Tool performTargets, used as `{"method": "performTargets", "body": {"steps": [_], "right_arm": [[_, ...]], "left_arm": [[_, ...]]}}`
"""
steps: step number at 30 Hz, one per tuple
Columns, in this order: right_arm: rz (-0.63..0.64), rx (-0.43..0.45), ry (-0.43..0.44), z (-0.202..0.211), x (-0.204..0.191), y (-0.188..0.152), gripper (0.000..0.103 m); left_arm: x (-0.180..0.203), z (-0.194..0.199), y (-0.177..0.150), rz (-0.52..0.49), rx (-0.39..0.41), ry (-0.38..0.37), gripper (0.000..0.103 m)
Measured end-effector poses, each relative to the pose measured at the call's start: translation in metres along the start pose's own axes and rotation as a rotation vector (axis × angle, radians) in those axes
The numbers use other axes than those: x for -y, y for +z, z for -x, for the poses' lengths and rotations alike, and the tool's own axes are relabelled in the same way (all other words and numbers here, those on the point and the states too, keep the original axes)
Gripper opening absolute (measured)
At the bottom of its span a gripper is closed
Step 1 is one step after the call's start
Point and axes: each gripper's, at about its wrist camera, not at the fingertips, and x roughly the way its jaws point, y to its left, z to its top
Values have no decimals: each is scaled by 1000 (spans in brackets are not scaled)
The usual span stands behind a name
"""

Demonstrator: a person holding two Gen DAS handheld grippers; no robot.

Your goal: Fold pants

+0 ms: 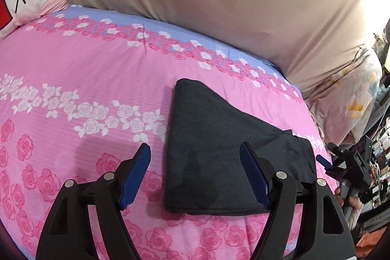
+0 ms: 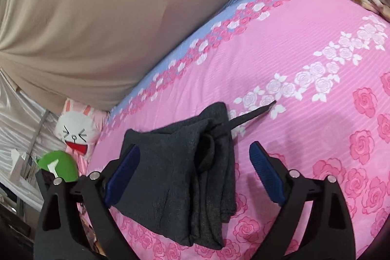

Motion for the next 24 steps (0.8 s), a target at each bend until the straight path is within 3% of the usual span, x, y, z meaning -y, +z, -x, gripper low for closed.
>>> {"method": "performTargets", "body": {"steps": [3, 4, 6, 7, 8, 10, 13, 15, 17, 19, 21, 22, 23, 24], "right_arm": [[73, -43, -59, -30, -15, -2, 88], [108, -49, -75, -39, -20, -2, 80], [202, -66, -186, -61, -35, 0, 45], [263, -78, -202, -67, -51, 0, 33], [282, -85, -166, -67, -64, 0, 14], [344, -40, -100, -51, -101, 4, 13], [459, 78, 67, -2, -166, 12, 12], [496, 144, 78, 18, -181, 18, 12], [472, 138, 4, 8, -162, 23, 13], [430, 50, -110, -28, -118, 20, 19], [306, -54, -304, -71, -51, 8, 28], [237, -72, -324, -75, -22, -2, 36], [180, -24, -260, -63, -12, -6, 49], [138, 1, -213, -49, -5, -10, 50]], "left_arm": [[-2, -4, -4, 8, -13, -18, 73], [-1, -5, -5, 6, -15, -21, 73], [-3, -4, -7, 1, -16, -18, 73], [-5, -3, -8, 1, -13, -13, 73], [-9, -1, -8, 6, -9, -9, 73], [-16, 3, -6, 19, 0, -1, 73], [-26, 12, -3, 41, 22, 14, 73], [-30, 18, -2, 47, 36, 17, 73], [-33, 21, -3, 53, 46, 19, 73], [-35, 22, -5, 58, 43, 14, 73], [-36, 18, -6, 59, 33, 15, 73], [-35, 14, -7, 56, 21, 20, 73], [-34, 11, -7, 52, 9, 24, 73], [-32, 7, -7, 47, -1, 25, 73]]}}
